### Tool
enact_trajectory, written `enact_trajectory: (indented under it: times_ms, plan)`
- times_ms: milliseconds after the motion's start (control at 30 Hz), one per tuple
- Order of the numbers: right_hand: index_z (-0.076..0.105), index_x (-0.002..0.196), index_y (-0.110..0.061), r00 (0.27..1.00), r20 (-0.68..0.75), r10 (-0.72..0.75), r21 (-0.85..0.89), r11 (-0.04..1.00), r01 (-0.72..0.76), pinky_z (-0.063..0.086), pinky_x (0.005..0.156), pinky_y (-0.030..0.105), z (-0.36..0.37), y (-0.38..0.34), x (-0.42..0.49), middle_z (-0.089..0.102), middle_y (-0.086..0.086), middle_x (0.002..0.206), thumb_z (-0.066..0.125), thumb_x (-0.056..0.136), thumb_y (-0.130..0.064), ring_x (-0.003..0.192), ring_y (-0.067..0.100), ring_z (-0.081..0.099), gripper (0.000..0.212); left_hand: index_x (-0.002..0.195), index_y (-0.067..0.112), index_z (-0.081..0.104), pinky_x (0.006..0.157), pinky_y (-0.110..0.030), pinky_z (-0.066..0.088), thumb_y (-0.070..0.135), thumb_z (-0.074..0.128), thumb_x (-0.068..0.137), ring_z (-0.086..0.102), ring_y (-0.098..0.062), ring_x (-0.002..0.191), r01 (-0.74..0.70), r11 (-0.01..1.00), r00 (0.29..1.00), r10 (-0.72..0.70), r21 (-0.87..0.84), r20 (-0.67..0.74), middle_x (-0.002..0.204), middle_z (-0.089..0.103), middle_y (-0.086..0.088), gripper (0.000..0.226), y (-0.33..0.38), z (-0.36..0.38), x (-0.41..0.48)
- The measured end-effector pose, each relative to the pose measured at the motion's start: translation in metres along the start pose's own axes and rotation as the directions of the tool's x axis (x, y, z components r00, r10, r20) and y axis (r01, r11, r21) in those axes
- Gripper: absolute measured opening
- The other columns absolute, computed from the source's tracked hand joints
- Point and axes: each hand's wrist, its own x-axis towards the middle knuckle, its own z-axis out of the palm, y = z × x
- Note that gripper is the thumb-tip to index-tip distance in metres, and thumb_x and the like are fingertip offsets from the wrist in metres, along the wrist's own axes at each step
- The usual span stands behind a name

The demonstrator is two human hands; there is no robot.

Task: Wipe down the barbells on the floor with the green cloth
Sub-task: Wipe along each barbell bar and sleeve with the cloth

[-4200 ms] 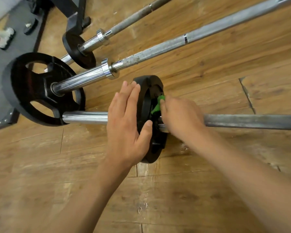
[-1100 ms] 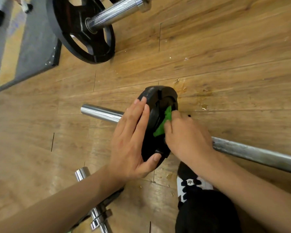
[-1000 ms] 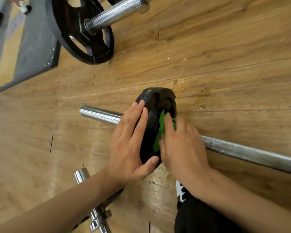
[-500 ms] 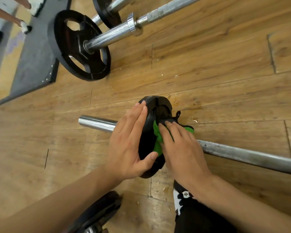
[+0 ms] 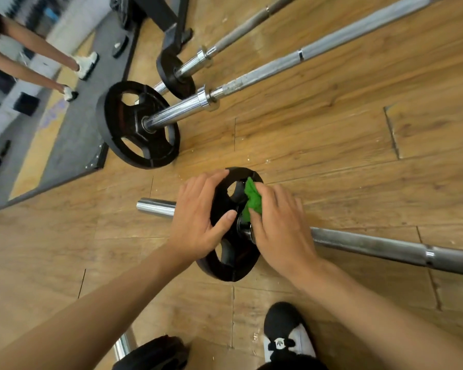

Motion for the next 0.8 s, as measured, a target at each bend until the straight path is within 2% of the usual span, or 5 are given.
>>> enact_trajectory:
  times_ms: [133,333,567,667,800]
  plan:
    - [0.049,0.131,-0.014,0.999,-0.034,0.027,0.015,1.0,-0.027,0.042,0.085,0.039,-0.017,0.005,0.008,0.055,0.003,0.111,0.048,0.092,-0.044,0.1,0.022,0.051,0.05,0.137,0.013,0.059,0.095,-0.045,0.04,0.074,0.022,0.101,0.055,-0.021,0.107,0.056,0.998,0.998,-0.056,0.008,-0.038,0.119,0.059,0.002,0.08,0.005,-0.002,0.013]
    - [0.052,0.13,-0.011,0.992,-0.117,0.05,-0.009,0.999,-0.052,0.037,0.083,0.04,-0.039,-0.004,0.024,0.055,0.005,0.109,0.05,0.09,-0.048,0.098,0.025,0.05,0.055,0.128,0.01,0.062,0.088,-0.052,0.042,0.068,0.024,0.103,0.049,-0.019,0.099,0.155,0.988,0.983,-0.152,0.025,-0.102,0.107,0.052,0.004,0.073,0.008,-0.005,0.033]
    - [0.053,0.128,-0.009,0.977,-0.212,-0.025,0.006,1.0,0.027,0.038,0.085,0.043,-0.027,-0.013,0.049,0.049,0.0,0.106,0.042,0.096,-0.041,0.096,0.021,0.046,0.046,0.115,0.008,0.064,0.09,-0.051,0.041,0.043,0.02,0.104,0.052,-0.026,0.101,0.252,0.955,0.93,-0.283,-0.156,-0.232,0.108,0.056,-0.006,0.057,-0.009,0.002,0.053]
    - [0.052,0.131,-0.009,0.972,-0.228,-0.058,-0.029,0.998,0.053,0.042,0.087,0.047,-0.017,-0.035,0.057,0.05,0.001,0.108,0.041,0.097,-0.037,0.098,0.021,0.046,0.045,0.115,0.01,0.064,0.09,-0.044,0.037,0.043,0.017,0.105,0.05,-0.021,0.102,0.191,0.955,0.931,-0.249,-0.225,-0.268,0.11,0.055,-0.003,0.058,-0.025,0.002,0.046]
    - [0.051,0.134,-0.006,0.958,-0.241,-0.155,-0.029,0.988,0.152,0.033,0.086,0.037,-0.006,-0.082,0.072,0.046,-0.002,0.109,0.041,0.093,-0.029,0.098,0.018,0.043,0.047,0.119,0.011,0.064,0.092,-0.043,0.039,0.044,0.019,0.106,0.05,-0.018,0.106,0.148,0.941,0.908,-0.251,-0.304,-0.334,0.114,0.055,0.0,0.057,-0.068,-0.015,0.021]
